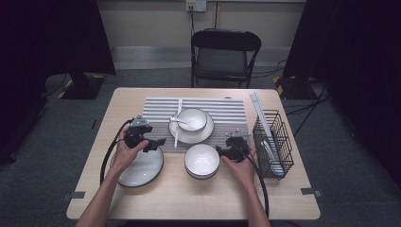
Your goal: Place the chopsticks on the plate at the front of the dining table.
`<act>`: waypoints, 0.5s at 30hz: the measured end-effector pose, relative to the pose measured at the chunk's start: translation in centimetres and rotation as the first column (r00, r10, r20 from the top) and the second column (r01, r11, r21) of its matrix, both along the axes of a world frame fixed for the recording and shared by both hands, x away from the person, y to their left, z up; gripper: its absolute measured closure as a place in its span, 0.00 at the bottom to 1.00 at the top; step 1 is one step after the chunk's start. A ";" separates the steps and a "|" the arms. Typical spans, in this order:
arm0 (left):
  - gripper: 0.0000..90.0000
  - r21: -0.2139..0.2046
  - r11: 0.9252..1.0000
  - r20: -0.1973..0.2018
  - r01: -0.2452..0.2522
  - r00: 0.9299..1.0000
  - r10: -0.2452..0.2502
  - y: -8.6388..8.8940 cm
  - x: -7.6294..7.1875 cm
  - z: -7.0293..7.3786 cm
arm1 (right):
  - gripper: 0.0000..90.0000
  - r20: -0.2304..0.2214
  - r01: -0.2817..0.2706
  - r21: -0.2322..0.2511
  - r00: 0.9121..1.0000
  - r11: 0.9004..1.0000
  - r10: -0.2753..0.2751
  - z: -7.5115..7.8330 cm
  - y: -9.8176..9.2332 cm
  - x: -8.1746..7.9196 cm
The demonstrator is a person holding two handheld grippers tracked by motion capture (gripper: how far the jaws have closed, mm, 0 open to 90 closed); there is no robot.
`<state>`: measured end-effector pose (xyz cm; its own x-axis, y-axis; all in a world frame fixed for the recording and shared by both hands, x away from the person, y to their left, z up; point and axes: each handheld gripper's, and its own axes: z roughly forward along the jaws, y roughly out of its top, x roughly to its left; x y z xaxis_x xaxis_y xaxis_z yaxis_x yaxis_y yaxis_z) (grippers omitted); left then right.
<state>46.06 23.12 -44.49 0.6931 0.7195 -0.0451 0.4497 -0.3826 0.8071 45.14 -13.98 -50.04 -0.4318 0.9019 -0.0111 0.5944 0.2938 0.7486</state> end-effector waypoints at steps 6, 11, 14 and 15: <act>0.18 -0.013 1.000 0.000 -0.016 1.000 0.016 1.1 -0.3 0.5 | 0.27 0.000 0.000 0.000 1.000 1.000 0.000 0.0 0.0 0.0; 0.18 -0.007 0.999 0.016 -0.041 0.999 0.041 2.0 -0.5 0.9 | 0.27 0.000 0.000 0.000 1.000 1.000 0.000 0.0 0.0 0.0; 0.18 -0.003 0.999 0.004 -0.053 0.999 0.053 2.6 -0.5 1.0 | 0.27 0.000 0.000 0.000 1.000 1.000 0.000 0.0 0.0 0.0; 0.18 -0.001 0.998 0.006 -0.055 0.998 0.055 2.7 -0.6 1.0 | 0.27 0.000 0.000 0.000 1.000 1.000 0.000 0.0 0.0 0.0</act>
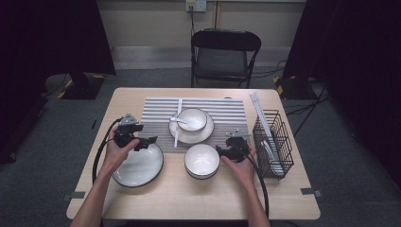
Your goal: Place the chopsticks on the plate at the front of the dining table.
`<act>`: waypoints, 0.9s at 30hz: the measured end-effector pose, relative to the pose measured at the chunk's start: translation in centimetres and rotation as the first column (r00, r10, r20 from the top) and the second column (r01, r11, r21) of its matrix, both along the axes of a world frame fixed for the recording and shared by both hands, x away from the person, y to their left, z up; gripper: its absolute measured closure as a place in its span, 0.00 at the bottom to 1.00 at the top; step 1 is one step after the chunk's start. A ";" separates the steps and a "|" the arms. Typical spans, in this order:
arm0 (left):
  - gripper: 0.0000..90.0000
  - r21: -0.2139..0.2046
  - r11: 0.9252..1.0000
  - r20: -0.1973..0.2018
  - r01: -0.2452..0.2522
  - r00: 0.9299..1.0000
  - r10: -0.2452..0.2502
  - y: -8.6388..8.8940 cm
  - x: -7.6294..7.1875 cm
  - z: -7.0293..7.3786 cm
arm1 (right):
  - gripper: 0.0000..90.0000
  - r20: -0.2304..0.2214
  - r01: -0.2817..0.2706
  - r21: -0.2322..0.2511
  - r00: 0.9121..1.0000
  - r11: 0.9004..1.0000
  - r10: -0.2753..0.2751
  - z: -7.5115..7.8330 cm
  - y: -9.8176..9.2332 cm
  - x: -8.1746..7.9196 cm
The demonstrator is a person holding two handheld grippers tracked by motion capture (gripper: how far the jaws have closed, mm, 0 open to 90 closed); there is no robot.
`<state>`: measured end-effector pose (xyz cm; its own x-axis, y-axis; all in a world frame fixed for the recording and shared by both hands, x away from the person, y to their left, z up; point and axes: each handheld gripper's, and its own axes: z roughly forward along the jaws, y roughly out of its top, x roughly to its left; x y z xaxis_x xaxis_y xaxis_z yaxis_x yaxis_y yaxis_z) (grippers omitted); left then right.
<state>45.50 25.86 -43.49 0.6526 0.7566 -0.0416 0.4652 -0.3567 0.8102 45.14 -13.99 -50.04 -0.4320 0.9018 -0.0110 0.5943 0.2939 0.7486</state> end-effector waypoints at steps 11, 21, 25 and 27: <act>0.18 -0.032 0.999 0.032 0.025 0.999 -0.024 2.4 -0.4 0.5 | 0.27 0.000 0.000 0.000 1.000 1.000 0.000 0.0 0.0 0.0; 0.18 -0.036 0.997 0.036 -0.065 0.997 0.066 5.0 -0.1 -0.1 | 0.27 0.000 0.000 0.000 1.000 1.000 0.000 0.0 0.0 0.0; 0.19 -0.028 0.995 0.030 -0.100 0.994 0.101 6.0 0.0 -0.6 | 0.27 0.000 0.000 0.001 1.000 1.000 0.000 0.0 0.0 0.0; 0.19 -0.031 0.991 0.021 -0.129 0.991 0.130 6.2 0.1 -0.7 | 0.27 0.000 0.000 0.000 1.000 1.000 0.000 0.0 0.0 0.0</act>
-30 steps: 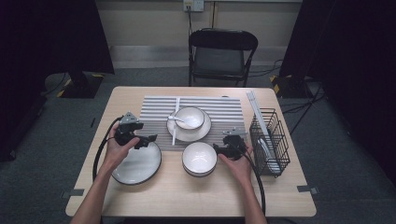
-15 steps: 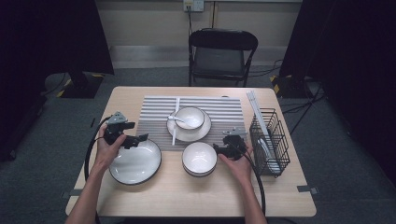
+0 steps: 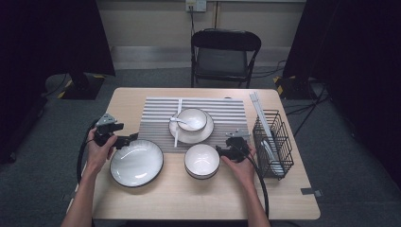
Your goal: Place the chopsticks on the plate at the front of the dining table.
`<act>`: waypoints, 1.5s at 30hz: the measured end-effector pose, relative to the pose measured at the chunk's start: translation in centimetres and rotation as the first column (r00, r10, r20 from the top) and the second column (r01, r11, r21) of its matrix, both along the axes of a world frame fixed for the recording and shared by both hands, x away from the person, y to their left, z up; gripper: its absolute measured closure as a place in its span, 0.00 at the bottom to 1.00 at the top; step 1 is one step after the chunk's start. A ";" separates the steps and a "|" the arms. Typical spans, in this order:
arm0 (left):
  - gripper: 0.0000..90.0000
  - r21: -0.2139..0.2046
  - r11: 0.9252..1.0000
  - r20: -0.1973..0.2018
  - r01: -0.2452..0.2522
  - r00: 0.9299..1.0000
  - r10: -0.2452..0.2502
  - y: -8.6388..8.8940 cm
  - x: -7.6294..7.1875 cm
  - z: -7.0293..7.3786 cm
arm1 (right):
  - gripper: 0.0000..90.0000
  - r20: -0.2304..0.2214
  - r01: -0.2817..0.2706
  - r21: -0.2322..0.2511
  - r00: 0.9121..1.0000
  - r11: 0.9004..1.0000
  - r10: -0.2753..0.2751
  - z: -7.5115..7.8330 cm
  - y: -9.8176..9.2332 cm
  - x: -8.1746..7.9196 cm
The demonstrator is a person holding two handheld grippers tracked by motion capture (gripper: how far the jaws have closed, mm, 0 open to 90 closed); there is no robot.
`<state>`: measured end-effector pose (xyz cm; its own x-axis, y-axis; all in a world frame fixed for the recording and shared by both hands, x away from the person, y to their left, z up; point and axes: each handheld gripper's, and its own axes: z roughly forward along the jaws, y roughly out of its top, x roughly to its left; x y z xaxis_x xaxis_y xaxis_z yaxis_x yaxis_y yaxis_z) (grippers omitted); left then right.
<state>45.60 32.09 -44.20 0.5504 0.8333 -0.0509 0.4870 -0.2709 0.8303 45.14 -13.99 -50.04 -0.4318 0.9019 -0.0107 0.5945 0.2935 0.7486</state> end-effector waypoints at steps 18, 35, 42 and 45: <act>0.18 0.022 0.987 -0.044 -0.161 0.986 0.162 4.4 0.3 -1.8 | 0.27 0.000 0.000 0.000 1.000 1.000 0.000 0.0 0.0 0.0; 0.18 0.137 0.965 -0.113 -0.223 0.965 0.239 5.7 0.8 -5.7 | 0.27 0.000 0.000 0.001 1.000 1.000 0.000 0.0 0.0 0.0; 0.15 0.121 0.967 -0.103 -0.225 0.966 0.238 5.9 0.8 -6.1 | 0.27 0.000 0.000 0.001 1.000 1.000 0.000 0.0 0.0 0.0; 0.16 0.120 0.969 -0.099 -0.217 0.968 0.229 5.9 0.9 -6.1 | 0.27 0.000 0.000 0.001 1.000 1.000 0.000 0.0 0.0 0.0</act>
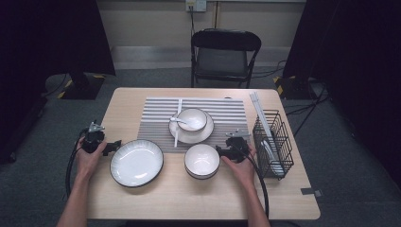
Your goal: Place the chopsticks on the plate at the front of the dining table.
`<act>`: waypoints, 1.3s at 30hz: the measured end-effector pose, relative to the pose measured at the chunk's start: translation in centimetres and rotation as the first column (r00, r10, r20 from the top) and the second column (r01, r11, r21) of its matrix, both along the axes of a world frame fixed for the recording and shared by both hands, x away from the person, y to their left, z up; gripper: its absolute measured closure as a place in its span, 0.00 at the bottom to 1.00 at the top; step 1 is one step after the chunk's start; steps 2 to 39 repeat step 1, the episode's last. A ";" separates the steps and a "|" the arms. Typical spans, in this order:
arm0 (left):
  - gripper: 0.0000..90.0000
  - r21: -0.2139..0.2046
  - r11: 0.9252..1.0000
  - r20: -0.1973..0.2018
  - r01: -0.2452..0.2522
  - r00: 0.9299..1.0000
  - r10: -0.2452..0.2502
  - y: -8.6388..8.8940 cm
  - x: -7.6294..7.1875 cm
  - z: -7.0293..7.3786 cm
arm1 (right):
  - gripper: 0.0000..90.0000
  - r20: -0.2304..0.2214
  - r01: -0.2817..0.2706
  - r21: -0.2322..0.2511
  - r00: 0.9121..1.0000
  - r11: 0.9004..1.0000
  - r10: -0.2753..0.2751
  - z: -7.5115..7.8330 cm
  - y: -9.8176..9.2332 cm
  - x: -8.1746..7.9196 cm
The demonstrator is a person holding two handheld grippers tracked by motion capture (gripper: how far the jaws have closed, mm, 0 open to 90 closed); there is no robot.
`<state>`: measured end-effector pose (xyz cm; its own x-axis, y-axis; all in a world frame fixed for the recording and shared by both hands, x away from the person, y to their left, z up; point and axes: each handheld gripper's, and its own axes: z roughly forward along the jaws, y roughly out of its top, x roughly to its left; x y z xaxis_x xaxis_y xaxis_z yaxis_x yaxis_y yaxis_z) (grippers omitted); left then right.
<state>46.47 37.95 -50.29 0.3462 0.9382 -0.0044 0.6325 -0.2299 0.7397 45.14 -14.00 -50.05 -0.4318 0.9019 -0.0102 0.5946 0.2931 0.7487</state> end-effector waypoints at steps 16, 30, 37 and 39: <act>0.16 0.000 1.000 0.000 0.003 1.000 -0.003 0.0 0.0 0.0 | 0.27 0.000 0.000 -0.001 1.000 1.000 0.000 0.0 0.0 0.0; 0.16 0.000 1.000 0.000 0.003 1.000 -0.003 0.0 0.0 0.0 | 0.27 0.000 0.000 -0.001 1.000 1.000 0.000 0.0 0.0 0.0; 0.16 0.000 1.000 0.000 0.003 1.000 -0.003 0.0 0.0 0.0 | 0.27 0.000 0.000 -0.001 1.000 1.000 0.000 0.0 0.0 0.0; 0.16 0.000 1.000 0.000 0.003 1.000 -0.003 0.0 0.0 0.0 | 0.27 0.000 0.000 -0.001 1.000 1.000 0.000 0.0 0.0 0.0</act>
